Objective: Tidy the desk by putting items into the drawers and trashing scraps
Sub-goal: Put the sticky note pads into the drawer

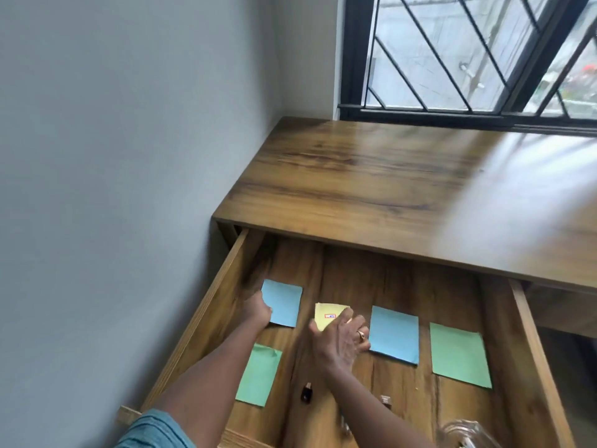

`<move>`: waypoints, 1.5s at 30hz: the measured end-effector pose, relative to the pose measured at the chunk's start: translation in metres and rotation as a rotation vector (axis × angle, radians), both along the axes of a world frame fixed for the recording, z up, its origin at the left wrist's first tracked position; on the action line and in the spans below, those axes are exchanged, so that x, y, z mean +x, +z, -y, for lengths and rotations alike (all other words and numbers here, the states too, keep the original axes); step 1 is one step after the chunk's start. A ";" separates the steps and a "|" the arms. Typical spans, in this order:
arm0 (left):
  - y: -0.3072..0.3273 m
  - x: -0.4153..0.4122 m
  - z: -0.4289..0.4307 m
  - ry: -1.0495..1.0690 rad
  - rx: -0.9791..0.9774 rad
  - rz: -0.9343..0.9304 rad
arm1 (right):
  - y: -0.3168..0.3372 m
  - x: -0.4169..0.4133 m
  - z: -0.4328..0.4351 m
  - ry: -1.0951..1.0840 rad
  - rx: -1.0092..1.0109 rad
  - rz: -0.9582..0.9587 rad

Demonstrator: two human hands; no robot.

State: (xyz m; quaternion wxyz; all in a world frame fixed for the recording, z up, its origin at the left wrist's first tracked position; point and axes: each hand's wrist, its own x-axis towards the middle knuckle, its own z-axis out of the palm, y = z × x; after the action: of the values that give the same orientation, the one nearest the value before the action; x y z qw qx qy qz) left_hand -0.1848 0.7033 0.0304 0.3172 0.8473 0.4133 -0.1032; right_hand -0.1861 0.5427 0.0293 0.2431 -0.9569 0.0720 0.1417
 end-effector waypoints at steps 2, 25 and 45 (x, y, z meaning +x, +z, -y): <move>-0.003 0.004 0.002 0.010 0.018 -0.036 | -0.003 0.000 -0.009 -0.013 -0.049 -0.035; -0.025 -0.015 0.023 -0.250 0.288 -0.043 | -0.012 0.002 -0.033 -0.041 -0.107 -0.071; 0.067 -0.139 0.108 0.334 0.116 0.032 | 0.036 -0.102 0.084 -0.581 0.299 0.071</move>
State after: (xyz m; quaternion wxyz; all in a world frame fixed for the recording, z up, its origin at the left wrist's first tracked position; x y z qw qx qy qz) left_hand -0.3235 0.5949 0.0976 0.2870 0.7851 0.5487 -0.0118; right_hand -0.2880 0.4585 0.0655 0.4135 -0.8544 0.3119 0.0421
